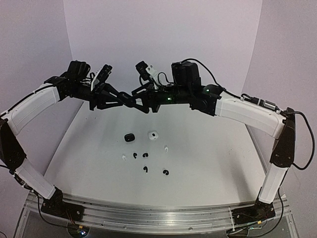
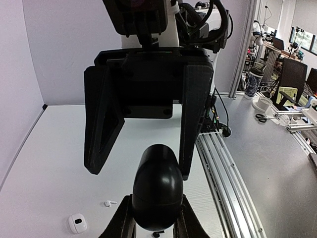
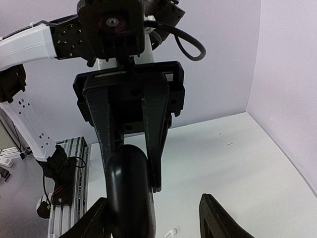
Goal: Insert the wireless bluetooth earbuds into the charging case
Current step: Open the charging case.
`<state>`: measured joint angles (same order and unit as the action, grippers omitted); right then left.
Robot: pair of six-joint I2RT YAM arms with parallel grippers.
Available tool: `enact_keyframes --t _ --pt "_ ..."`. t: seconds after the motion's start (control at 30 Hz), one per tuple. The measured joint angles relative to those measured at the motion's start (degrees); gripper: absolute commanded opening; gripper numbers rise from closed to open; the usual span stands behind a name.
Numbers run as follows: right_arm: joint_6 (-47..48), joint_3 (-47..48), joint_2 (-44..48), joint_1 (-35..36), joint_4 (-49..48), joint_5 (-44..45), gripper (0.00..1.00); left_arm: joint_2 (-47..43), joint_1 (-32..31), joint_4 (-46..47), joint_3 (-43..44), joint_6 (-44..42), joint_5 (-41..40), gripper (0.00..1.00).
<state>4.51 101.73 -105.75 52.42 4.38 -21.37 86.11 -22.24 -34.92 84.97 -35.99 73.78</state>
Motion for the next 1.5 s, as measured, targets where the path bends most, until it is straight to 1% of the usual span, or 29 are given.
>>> enact_keyframes --t 0.2,0.3,0.63,1.1,1.33,1.5 --pt "-0.2 0.0 0.3 0.0 0.0 1.2 0.55 0.0 0.1 -2.4 0.0 -3.2 -0.5 0.0" --pt "-0.6 -0.1 0.4 0.0 0.0 1.8 0.52 0.0 0.2 -2.6 0.0 -3.5 -1.0 0.0" --pt "-1.8 -0.6 0.5 0.0 -0.2 3.0 0.48 0.0 0.4 -2.7 0.0 -3.5 -2.3 0.0" --pt "-5.0 -0.6 0.5 -0.1 -0.4 3.4 0.49 0.0 0.5 -2.8 0.0 -3.5 -2.5 0.0" --pt "-7.5 -0.6 0.5 -2.0 -0.7 4.8 0.47 0.0 0.4 -4.1 0.1 -3.7 -2.2 0.0" --pt "-8.0 -0.6 0.5 -1.9 -0.6 4.5 0.47 0.0 0.4 -4.1 0.1 -3.7 -2.1 0.0"
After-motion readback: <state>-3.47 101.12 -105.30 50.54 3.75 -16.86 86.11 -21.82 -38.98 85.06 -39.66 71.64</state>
